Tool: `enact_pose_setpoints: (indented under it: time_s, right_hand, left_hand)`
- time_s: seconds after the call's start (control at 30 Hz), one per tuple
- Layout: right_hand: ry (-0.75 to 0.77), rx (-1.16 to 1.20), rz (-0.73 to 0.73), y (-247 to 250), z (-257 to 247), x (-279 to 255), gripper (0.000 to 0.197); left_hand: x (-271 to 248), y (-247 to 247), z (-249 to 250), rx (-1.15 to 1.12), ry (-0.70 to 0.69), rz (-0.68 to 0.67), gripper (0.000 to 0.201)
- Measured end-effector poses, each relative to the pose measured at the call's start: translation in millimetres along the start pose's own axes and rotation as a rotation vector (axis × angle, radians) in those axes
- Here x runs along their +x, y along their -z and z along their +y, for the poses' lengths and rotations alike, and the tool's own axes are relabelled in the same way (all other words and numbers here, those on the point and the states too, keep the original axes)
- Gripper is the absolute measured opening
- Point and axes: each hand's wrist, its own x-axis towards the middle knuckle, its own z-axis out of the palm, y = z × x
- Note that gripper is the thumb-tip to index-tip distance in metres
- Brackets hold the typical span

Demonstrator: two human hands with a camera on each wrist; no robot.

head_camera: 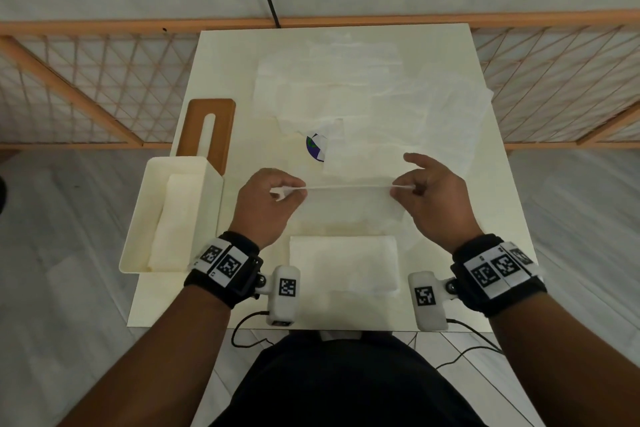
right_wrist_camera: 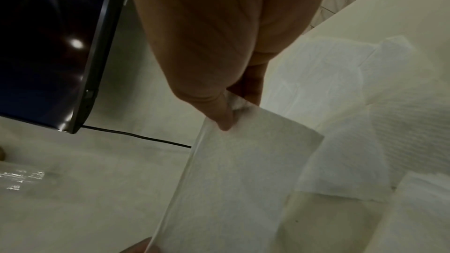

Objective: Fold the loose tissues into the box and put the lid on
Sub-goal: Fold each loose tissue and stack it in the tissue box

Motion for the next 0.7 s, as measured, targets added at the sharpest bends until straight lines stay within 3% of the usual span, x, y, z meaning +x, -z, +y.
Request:
enact_pose_setpoints:
  time_s: [0.1,0.17,0.3,0.4,0.53,0.7]
  right_hand:
    - [-0.008,-0.012,-0.078,2.4,1.1,-6.3,0.010]
    - [-0.032,-0.011,-0.174,7.7,-1.7,-10.6,0.011]
    - [-0.170,0.326,-0.377,17.5,-7.3,-19.1,0.009]
    - [-0.268,0.463,-0.343,9.6,0.7,-24.0,0.016]
    - [-0.350,0.216,-0.348,-25.1,33.3,-31.5,0.025]
    - [-0.327,-0.027,-0.303,-57.2,53.0,-42.1,0.025]
  left_hand:
    - [-5.9,2.9,-5.1,0.091,-0.045,-0.020,0.017]
    - [-11.3,4.9,-7.1,0.021,-0.019,-0.043,0.017]
    - [-22.8,6.5,-6.5,-0.144,0.075,-0.070,0.022]
    - [-29.4,0.1,-19.1,-0.133,0.186,-0.090,0.013]
    - [-34.0,-18.8,-55.0,0.104,0.329,-0.130,0.014]
    - [-45.1,-37.8,-77.5,0.206,0.342,-0.122,0.024]
